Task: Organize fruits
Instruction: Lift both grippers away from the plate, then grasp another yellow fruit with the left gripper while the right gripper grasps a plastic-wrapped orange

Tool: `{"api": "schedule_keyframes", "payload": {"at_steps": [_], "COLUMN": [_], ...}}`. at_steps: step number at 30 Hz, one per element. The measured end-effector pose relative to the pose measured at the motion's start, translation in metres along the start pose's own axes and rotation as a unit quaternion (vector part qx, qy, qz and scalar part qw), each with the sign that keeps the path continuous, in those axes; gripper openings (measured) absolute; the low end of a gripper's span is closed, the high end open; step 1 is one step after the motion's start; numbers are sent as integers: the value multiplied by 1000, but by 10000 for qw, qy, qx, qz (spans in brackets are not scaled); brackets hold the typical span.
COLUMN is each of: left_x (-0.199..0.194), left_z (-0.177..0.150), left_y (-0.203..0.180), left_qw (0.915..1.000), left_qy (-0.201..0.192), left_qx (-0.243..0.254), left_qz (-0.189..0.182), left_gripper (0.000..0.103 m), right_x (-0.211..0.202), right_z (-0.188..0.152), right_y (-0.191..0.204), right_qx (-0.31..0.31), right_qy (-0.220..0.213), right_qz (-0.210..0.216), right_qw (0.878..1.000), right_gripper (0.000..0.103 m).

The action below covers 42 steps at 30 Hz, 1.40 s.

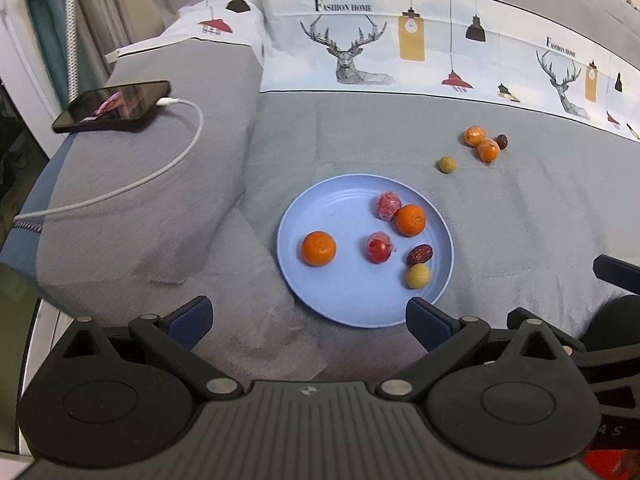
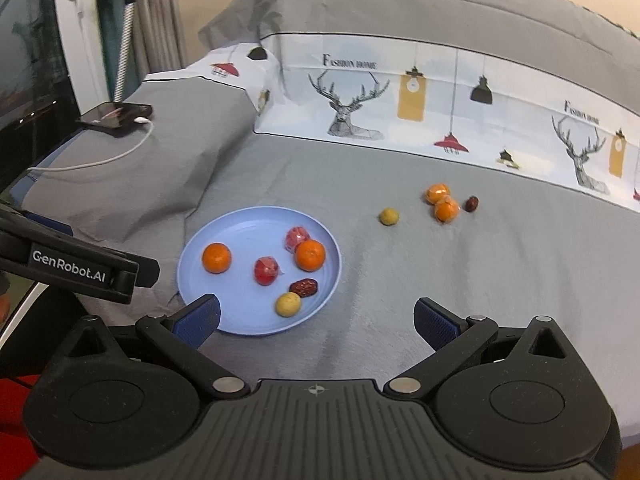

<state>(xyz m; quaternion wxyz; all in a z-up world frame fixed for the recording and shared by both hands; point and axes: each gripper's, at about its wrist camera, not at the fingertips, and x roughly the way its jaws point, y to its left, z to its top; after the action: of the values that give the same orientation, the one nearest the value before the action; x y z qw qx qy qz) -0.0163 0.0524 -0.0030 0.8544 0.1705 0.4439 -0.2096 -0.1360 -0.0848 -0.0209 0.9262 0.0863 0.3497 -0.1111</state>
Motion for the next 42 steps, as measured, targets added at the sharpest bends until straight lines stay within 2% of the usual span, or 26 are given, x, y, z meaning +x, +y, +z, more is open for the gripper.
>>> {"api": "schedule_keyframes", "payload": {"at_steps": [9,15,22,33,42], "left_x": [32,60,95,154,202], "left_z": [37,63,92,132,151], "left_y": [-31,-60,-94,-131,-153], "left_qw": [9992,9979,9955,9924,9889], "left_qy": [256,378,497,625,767], "left_qx": [299,518,777,1037,1243], "left_qz": [-2,-66,-204,-218,-273], "left_gripper": [103,103,103,103,103], "right_x": [19,36,66,128,178], "right_z": [1,8,16,33,51], "right_y": [-39,-80,-120,-160,-182], "right_qx": [576,1062,1322,1482,1486], "right_qy": [83,67,68,138,136], "right_qz": [-326,-678,-975,-1081,-1079], "right_qw": [9978,9920,9864,9829,9829], "right_gripper": [102,102,102,102,102]}}
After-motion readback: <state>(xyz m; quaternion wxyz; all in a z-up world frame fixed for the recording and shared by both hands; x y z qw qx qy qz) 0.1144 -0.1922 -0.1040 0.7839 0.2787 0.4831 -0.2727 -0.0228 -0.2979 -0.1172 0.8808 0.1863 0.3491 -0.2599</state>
